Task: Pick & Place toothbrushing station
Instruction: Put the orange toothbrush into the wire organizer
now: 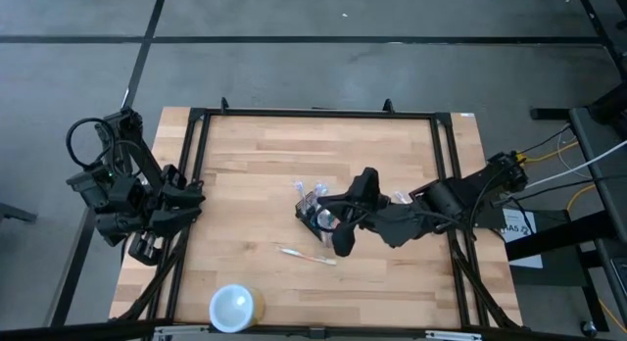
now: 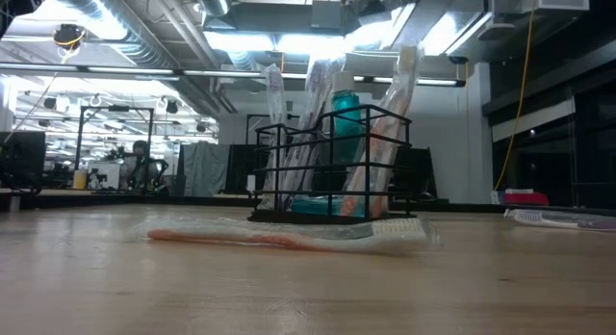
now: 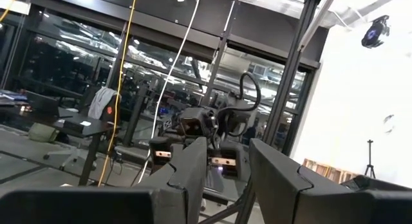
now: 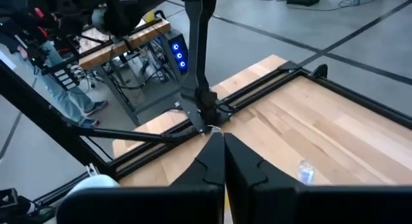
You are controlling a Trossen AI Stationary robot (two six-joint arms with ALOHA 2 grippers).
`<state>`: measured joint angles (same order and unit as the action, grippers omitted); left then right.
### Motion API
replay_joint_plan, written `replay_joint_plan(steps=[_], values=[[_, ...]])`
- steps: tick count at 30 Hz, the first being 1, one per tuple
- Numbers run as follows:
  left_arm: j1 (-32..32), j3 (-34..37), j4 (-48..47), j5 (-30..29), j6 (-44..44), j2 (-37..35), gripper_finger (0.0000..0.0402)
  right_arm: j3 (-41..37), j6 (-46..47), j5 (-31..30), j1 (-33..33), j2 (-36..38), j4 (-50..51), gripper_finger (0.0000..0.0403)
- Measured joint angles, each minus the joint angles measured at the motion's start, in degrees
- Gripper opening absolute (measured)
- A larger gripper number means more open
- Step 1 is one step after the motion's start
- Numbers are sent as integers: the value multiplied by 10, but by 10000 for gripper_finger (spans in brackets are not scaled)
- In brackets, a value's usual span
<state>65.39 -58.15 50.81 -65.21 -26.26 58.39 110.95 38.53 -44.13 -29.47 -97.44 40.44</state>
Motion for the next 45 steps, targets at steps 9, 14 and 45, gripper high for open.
replay_joint_plan(steps=[9, 14, 45], values=[[0, 0, 0, -3, -2, 0, 113, 0, 32, 9, 0, -37, 25, 0], [5, 0, 0, -3, -2, 0, 113, -1, 37, 11, -4, -57, 27, 0], [37, 0, -16, -31, 5, 0, 113, -1, -238, 312, 26, -105, -197, 0]])
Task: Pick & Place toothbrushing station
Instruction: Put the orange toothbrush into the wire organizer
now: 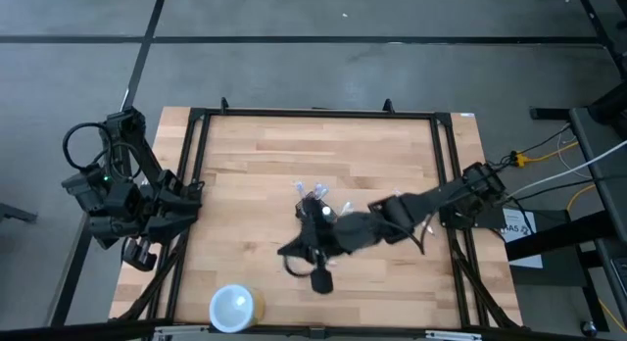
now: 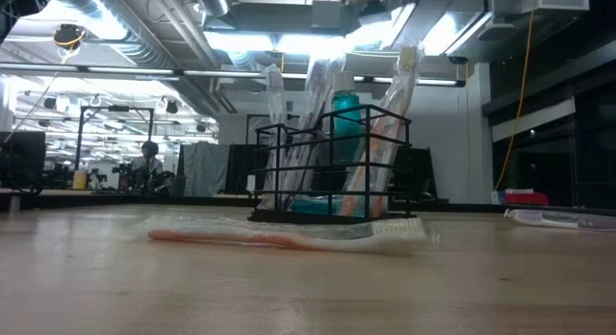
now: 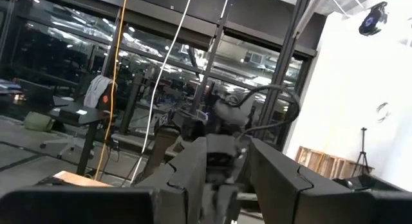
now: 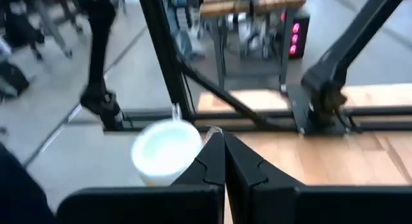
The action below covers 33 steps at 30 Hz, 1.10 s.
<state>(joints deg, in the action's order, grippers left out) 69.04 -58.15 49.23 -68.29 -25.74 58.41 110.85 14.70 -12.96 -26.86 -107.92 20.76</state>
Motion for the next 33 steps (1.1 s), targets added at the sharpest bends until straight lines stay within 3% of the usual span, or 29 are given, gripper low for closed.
replay_joint_plan(steps=[5, 12, 16, 23, 31, 33], values=[[0, 0, -2, -20, 1, 0, 113, 0, -29, 77, 36, 0, 45, 0], [0, 0, -2, -53, 9, 0, 113, -1, -86, 123, 85, 0, 94, 0], [0, 0, -2, -61, 12, 0, 113, -14, -102, 193, 116, 0, 83, 0], [0, 0, -2, -85, 11, 0, 113, -16, -121, 295, 159, 6, 167, 0], [-9, 0, -2, -101, 10, 0, 113, -15, -135, 305, 157, 72, 191, 0], [-16, 0, -2, -101, 7, 0, 113, -18, -135, 280, 153, 90, 188, 0]])
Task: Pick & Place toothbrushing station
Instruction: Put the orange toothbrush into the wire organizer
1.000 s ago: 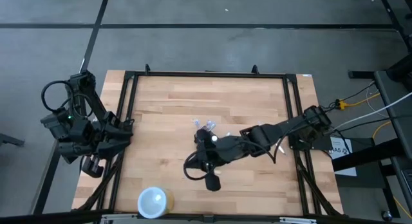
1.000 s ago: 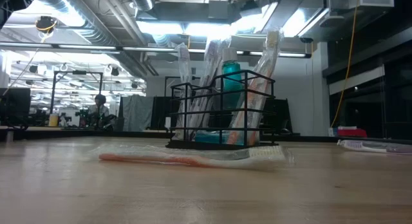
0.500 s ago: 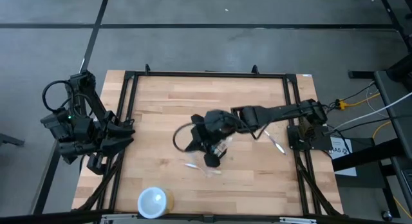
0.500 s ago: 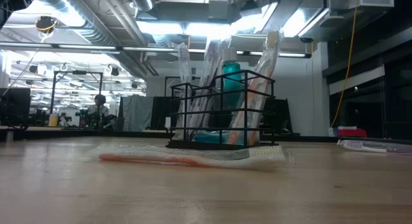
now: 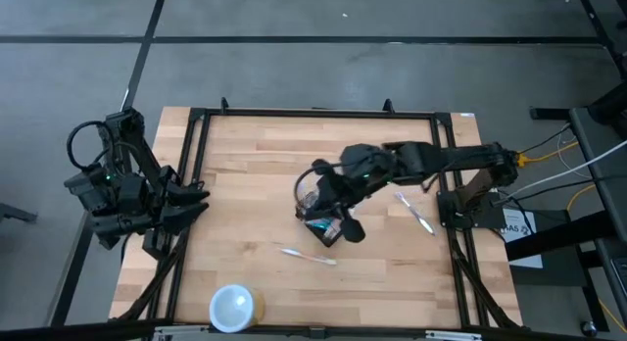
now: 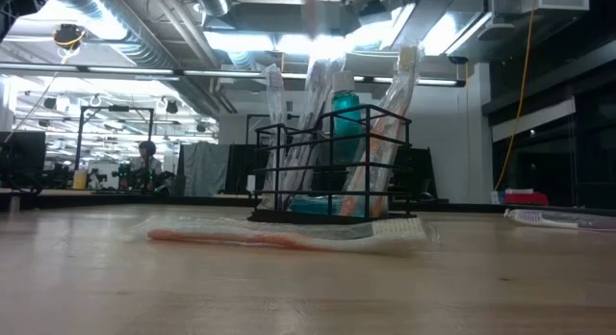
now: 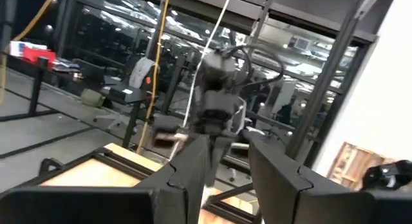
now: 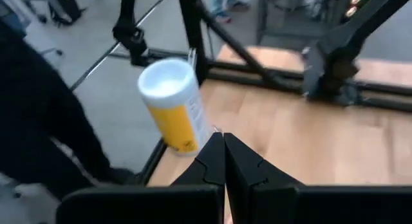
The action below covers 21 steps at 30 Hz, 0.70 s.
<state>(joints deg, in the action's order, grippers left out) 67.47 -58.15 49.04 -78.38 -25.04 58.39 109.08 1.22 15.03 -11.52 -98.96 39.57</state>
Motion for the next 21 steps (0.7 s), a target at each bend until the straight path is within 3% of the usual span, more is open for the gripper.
replay_joint_plan(steps=[5, 12, 21], values=[[-15, 0, 0, 0, -7, 0, 113, -104, 21, -56, -1, 67, -62, 0], [-21, 0, 0, 0, -11, -2, 113, -326, 85, -97, 2, 185, -308, 0], [-22, 0, 2, -19, 4, -7, 113, -446, 87, -117, -2, 228, -424, 0]])
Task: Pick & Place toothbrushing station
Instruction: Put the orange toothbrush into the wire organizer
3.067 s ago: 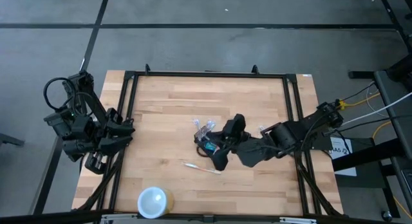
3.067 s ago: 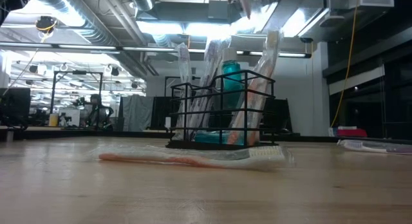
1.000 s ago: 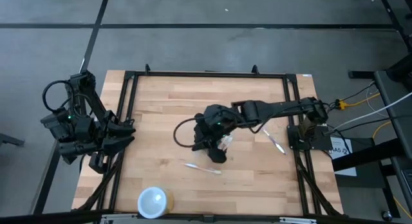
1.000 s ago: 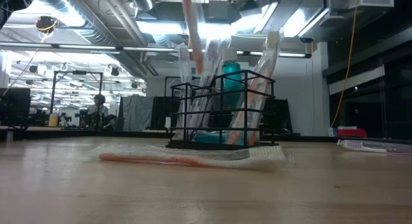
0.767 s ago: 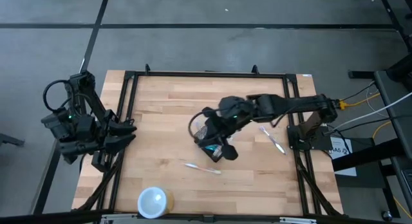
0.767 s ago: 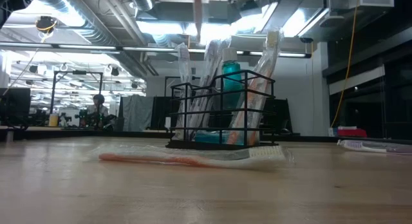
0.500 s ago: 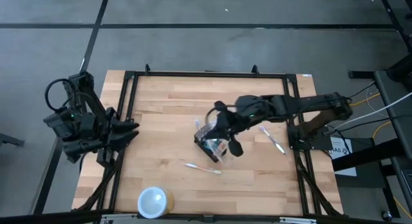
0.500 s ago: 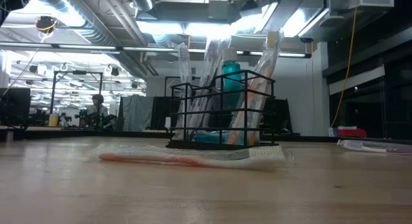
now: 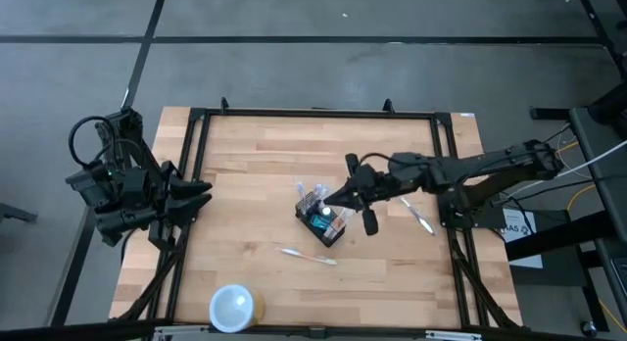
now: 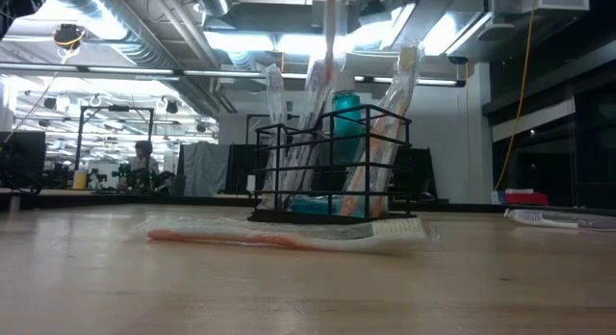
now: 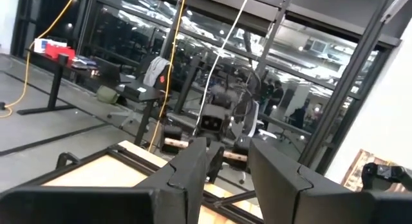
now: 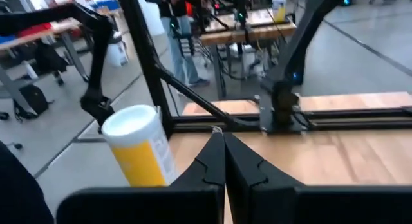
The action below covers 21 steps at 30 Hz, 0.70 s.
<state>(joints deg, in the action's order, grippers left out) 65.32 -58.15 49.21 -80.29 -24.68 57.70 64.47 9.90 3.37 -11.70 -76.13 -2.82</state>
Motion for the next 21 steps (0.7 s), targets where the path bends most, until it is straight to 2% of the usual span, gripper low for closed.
replay_joint_plan(steps=[3, 7, 21], values=[[-1, 0, 0, -2, 5, 0, 113, -33, 12, -12, -18, 1, -63, 0], [-3, 0, -1, -3, 16, 0, 113, -65, 23, -54, -48, 0, -81, 0], [3, 0, -1, -3, 20, 0, 113, -67, 48, -205, -145, 4, -126, 0]])
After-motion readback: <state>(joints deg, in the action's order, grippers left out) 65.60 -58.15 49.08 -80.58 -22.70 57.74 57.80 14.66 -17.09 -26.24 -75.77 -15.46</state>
